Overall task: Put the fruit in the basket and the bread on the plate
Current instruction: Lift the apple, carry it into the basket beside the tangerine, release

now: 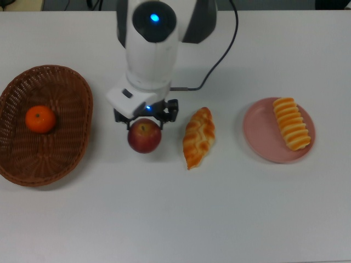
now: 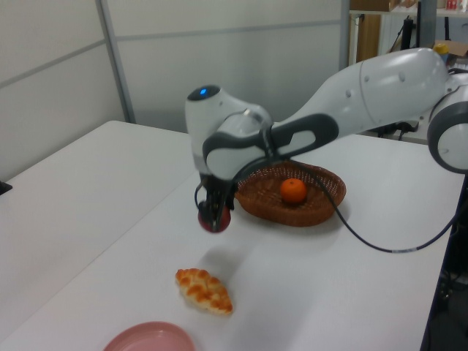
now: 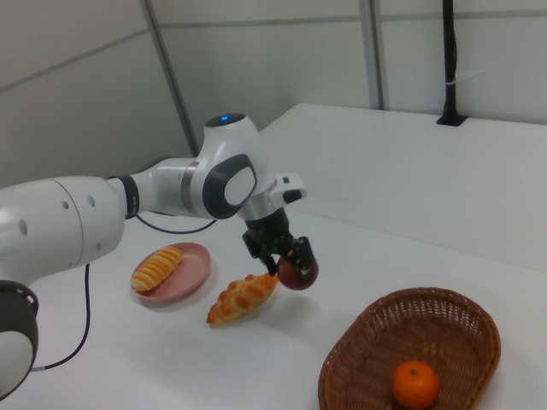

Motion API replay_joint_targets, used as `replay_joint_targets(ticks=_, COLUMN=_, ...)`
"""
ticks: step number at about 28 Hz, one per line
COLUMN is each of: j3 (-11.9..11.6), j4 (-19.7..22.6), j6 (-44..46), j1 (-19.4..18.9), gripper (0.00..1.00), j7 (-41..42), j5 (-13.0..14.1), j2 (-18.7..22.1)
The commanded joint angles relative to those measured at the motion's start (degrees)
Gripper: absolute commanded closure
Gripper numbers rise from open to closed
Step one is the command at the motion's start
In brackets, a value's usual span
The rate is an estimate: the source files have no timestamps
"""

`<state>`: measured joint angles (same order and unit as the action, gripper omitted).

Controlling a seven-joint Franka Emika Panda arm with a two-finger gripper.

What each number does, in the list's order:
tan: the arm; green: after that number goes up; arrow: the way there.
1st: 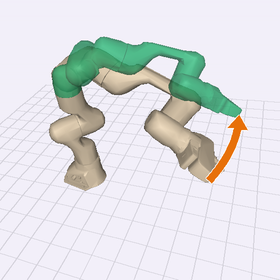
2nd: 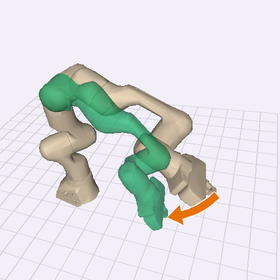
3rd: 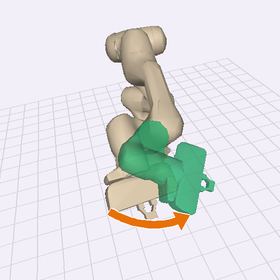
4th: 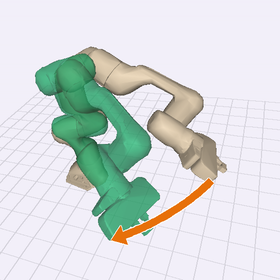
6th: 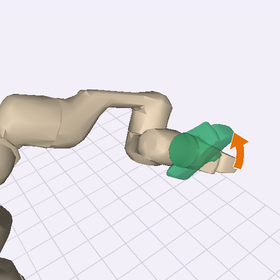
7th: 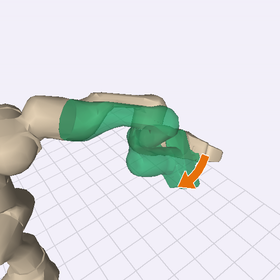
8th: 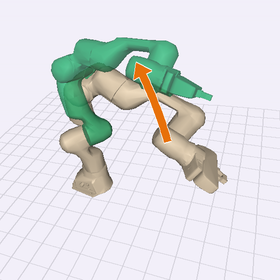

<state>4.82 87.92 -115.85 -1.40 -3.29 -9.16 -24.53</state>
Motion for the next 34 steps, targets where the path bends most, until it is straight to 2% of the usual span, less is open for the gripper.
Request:
replay_joint_targets(ticks=1, j3=-0.25, j4=0.94, j6=-0.61, j1=4.8, gripper=0.62, j7=1.09, j5=1.16, j2=3.17)
replay_joint_targets(ticks=5, j3=-0.25, j4=0.76, j6=-0.87, j1=8.24, gripper=0.62, j7=2.23, j5=0.99, j2=3.26)
replay_joint_targets(ticks=6, j3=-0.25, j4=0.76, j6=-0.96, j1=10.34, gripper=0.62, j7=3.63, j5=0.99, j2=3.26)
replay_joint_targets(ticks=12, j3=-0.25, j4=0.76, j6=-1.74, j1=16.77, gripper=0.62, j7=8.12, j5=0.81, j2=2.65)
replay_joint_targets(ticks=16, j3=-0.25, j4=0.94, j6=-6.65, j1=19.41, gripper=0.6, j7=8.56, j5=0.73, j2=1.43)
replay_joint_targets(ticks=21, j3=-0.25, j4=0.94, j6=-9.13, j1=18.98, gripper=0.59, j7=8.21, j5=0.11, j2=-1.74)
replay_joint_targets(ticks=22, j3=-0.25, j4=1.11, j6=-9.39, j1=18.98, gripper=0.54, j7=8.21, j5=0.02, j2=-2.01)
replay_joint_targets(ticks=24, j3=-0.25, j4=1.29, j6=-9.48, j1=18.98, gripper=0.33, j7=8.3, j5=0.11, j2=-2.27)
replay_joint_targets(ticks=25, j3=-0.25, j4=1.29, j6=-9.4, j1=18.89, gripper=0.26, j7=8.3, j5=0.11, j2=-2.53)
replay_joint_targets(ticks=28, j3=-0.25, j4=1.29, j6=-9.4, j1=18.89, gripper=0.18, j7=8.39, j5=0.2, j2=-2.71)
replay_joint_targets(ticks=31, j3=-0.07, j4=1.38, j6=-9.22, j1=18.71, gripper=0.0, j7=8.04, j5=0.2, j2=-2.63)
replay_joint_targets(ticks=34, j3=0.01, j4=1.38, j6=-9.13, j1=18.62, gripper=0.0, j7=8.04, j5=0.2, j2=-2.54)
